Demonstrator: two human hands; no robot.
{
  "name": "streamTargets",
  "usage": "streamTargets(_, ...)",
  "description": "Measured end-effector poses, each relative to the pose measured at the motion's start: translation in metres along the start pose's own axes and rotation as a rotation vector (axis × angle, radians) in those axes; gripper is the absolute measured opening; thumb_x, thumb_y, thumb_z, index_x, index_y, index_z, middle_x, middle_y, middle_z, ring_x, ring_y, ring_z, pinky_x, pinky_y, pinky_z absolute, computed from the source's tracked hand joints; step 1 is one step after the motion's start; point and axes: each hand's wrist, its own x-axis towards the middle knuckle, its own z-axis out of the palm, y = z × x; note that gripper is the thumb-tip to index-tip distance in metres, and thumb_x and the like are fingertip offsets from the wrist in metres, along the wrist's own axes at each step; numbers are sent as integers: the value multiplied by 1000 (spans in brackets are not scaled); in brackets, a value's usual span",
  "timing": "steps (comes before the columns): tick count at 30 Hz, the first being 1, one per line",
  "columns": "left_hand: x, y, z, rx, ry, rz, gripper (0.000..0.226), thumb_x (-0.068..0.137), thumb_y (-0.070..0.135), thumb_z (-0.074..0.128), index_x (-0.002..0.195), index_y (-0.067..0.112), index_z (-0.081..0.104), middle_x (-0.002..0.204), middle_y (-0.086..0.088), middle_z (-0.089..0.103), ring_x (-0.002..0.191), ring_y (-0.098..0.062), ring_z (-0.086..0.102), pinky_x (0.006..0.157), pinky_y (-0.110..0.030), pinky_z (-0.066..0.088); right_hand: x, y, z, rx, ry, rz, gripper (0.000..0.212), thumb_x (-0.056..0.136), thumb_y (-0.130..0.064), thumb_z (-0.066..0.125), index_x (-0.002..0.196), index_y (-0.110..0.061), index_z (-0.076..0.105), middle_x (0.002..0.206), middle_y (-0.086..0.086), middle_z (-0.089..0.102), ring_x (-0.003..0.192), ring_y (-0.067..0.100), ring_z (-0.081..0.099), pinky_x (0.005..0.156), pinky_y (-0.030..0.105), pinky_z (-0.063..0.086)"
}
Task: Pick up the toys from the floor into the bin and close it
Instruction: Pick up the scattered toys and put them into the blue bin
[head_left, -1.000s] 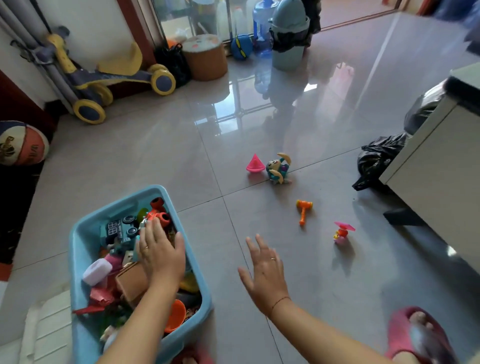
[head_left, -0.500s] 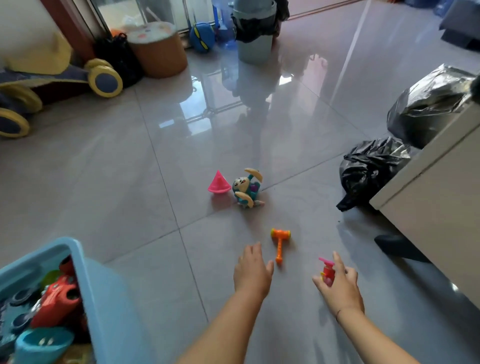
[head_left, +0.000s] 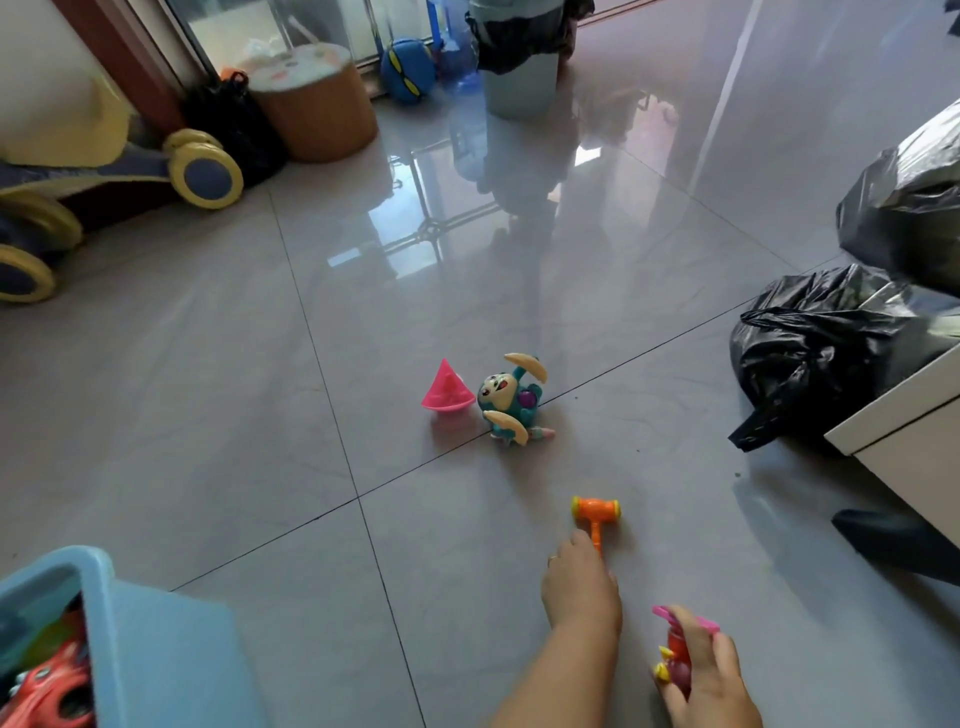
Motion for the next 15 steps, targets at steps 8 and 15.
streamTargets(8,-26,-44,3,-104,-41,-132,12,94,24,45,102,20,52,117,-9,62,113,-30,57,89,-34,45,-1,15,18,29,-58,57,85,52,17,71,106,-45,50,90,0,53,76,-17,55,69,-14,28)
streamTargets(15,-110,-86,-37,-415,135,-164,19,89,27,52,75,31,39,71,9,49,71,-8,53,62,-19,40,14,-18,75,402,-126,237,50,70,1,76,94,-41,66,99,24,56,64,30,68,51,13,45)
